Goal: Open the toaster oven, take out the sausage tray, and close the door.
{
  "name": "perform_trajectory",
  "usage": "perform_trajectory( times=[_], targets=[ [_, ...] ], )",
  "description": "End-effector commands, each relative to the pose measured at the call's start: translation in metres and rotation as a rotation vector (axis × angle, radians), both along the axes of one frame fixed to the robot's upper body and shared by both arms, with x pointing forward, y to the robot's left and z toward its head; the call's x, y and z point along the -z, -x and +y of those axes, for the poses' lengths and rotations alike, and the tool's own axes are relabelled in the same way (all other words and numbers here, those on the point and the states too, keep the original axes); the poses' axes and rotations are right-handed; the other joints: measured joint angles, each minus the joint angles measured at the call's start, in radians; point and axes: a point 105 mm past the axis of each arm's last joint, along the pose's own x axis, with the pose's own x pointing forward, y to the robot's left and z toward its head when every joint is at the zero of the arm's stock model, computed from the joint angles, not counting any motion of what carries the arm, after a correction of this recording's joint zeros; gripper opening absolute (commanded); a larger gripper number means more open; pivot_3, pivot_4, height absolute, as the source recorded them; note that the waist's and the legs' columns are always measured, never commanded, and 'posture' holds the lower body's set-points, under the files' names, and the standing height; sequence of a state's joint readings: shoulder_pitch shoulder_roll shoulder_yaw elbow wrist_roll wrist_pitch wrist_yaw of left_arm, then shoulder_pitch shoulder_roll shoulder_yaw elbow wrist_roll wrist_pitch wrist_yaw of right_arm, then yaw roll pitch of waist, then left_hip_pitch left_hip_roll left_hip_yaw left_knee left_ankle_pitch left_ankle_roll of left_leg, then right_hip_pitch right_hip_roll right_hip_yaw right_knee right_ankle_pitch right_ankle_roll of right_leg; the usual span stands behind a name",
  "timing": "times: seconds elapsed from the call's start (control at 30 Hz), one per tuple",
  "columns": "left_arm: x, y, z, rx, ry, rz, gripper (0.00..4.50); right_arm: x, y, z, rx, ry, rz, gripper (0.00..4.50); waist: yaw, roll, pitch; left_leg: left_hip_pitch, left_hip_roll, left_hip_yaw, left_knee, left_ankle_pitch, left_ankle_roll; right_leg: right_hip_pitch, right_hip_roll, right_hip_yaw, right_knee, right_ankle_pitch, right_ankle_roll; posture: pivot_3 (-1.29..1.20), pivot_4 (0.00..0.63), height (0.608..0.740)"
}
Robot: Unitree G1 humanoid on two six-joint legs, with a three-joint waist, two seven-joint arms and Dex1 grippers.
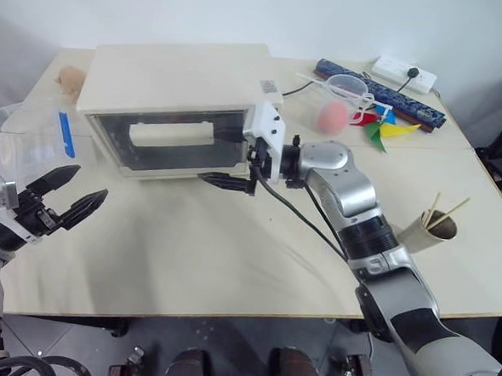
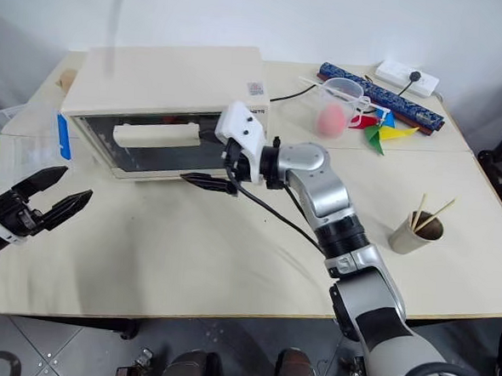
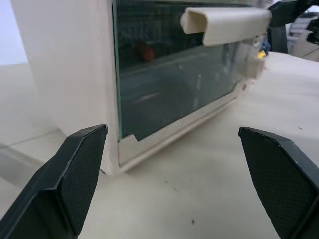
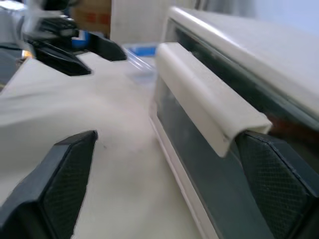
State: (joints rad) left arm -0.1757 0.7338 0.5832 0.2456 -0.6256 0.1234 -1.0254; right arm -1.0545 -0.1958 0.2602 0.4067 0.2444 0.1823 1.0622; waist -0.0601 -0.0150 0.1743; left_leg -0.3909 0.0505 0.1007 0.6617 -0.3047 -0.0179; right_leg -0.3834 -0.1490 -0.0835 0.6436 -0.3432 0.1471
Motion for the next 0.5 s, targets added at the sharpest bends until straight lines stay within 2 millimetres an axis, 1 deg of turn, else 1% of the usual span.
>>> perform_trajectory(
  times=[0.03,0.13,0.3,0.37,0.47,0.5],
  targets=[
    [-0.012,0.005,0.001,-0.008,-0.010,-0.051,4.49,-0.018,0.015,0.013,-0.098,-0.022,-0.083,4.50,-0.004,0.000,0.000,0.000,0.000,0.000,0.000,0.000,0.000,0.000,0.000,0.000,0.000,0.000,0.000,0.00,0.150,0.740],
    [-0.018,0.006,0.006,-0.030,0.002,-0.062,4.49,-0.017,0.028,0.018,-0.168,-0.015,-0.081,4.50,-0.019,0.000,0.000,0.000,0.000,0.001,-0.001,0.000,-0.001,-0.001,0.000,0.000,0.001,0.000,0.000,0.00,0.150,0.740],
    [-0.025,0.009,0.020,-0.084,0.014,-0.046,4.49,-0.005,0.044,0.017,-0.225,0.016,-0.073,4.50,-0.030,0.000,0.000,-0.001,0.001,-0.002,-0.003,-0.001,-0.001,-0.007,0.000,-0.001,0.004,0.000,0.000,0.00,0.150,0.740],
    [-0.034,0.014,0.030,-0.111,0.038,-0.044,4.49,0.003,0.049,0.016,-0.231,0.026,-0.061,4.50,-0.034,0.000,0.000,-0.002,0.001,-0.002,-0.003,-0.001,-0.001,-0.009,0.000,0.000,0.004,0.000,0.000,0.00,0.150,0.740],
    [-0.043,0.028,0.041,-0.107,0.054,-0.047,4.49,0.009,0.053,0.014,-0.228,0.029,-0.044,4.50,-0.043,-0.001,0.001,-0.002,0.001,-0.002,-0.004,-0.001,-0.002,-0.009,0.000,0.000,0.004,0.000,0.000,0.00,0.150,0.740],
    [-0.044,0.031,0.044,-0.115,0.040,-0.036,4.31,0.011,0.054,0.013,-0.228,0.030,-0.040,4.50,-0.044,-0.001,0.001,-0.001,0.001,-0.002,-0.004,-0.001,-0.002,-0.009,0.000,0.000,0.004,0.000,0.000,0.00,0.150,0.740]
  ],
)
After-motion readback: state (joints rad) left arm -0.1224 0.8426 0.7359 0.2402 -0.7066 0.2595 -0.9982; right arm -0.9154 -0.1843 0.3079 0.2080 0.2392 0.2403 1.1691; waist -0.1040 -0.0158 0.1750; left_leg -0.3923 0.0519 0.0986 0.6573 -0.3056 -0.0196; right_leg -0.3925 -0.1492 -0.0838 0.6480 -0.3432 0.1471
